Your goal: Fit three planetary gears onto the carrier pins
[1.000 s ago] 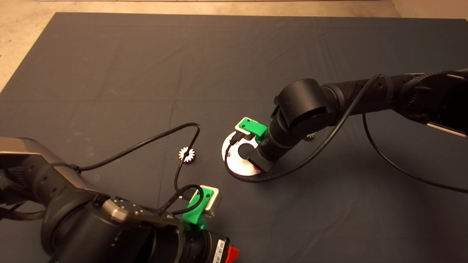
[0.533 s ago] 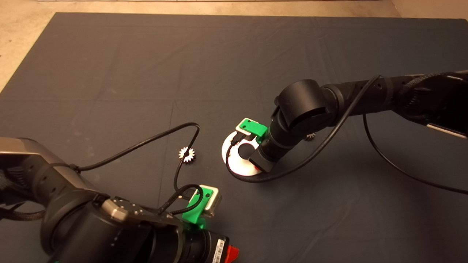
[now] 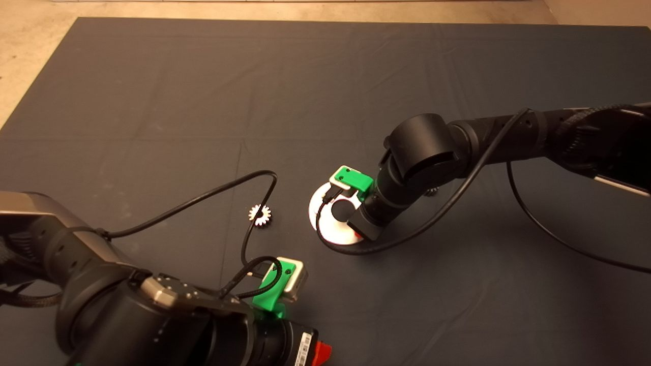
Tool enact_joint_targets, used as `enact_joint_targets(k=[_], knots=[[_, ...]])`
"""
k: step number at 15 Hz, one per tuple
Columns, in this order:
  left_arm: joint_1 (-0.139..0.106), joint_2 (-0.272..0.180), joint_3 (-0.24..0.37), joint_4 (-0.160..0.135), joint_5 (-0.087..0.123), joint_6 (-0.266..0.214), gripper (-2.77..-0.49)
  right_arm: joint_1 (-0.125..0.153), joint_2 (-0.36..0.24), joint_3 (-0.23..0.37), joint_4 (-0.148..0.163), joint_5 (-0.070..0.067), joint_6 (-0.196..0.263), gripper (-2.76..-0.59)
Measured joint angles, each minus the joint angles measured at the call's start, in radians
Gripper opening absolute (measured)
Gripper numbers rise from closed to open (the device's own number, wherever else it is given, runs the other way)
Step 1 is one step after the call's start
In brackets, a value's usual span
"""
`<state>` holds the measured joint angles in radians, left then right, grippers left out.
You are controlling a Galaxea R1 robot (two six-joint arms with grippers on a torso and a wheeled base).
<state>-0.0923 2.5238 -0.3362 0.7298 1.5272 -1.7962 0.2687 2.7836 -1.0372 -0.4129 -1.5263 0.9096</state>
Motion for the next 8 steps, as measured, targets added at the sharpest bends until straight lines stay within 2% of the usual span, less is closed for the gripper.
enact_joint_targets(k=[8], knots=[[0.000,-0.009,0.000,0.000,0.000,0.000,-1.18,-0.002,0.000,-0.001,-0.014,0.001,-0.001,-2.38]])
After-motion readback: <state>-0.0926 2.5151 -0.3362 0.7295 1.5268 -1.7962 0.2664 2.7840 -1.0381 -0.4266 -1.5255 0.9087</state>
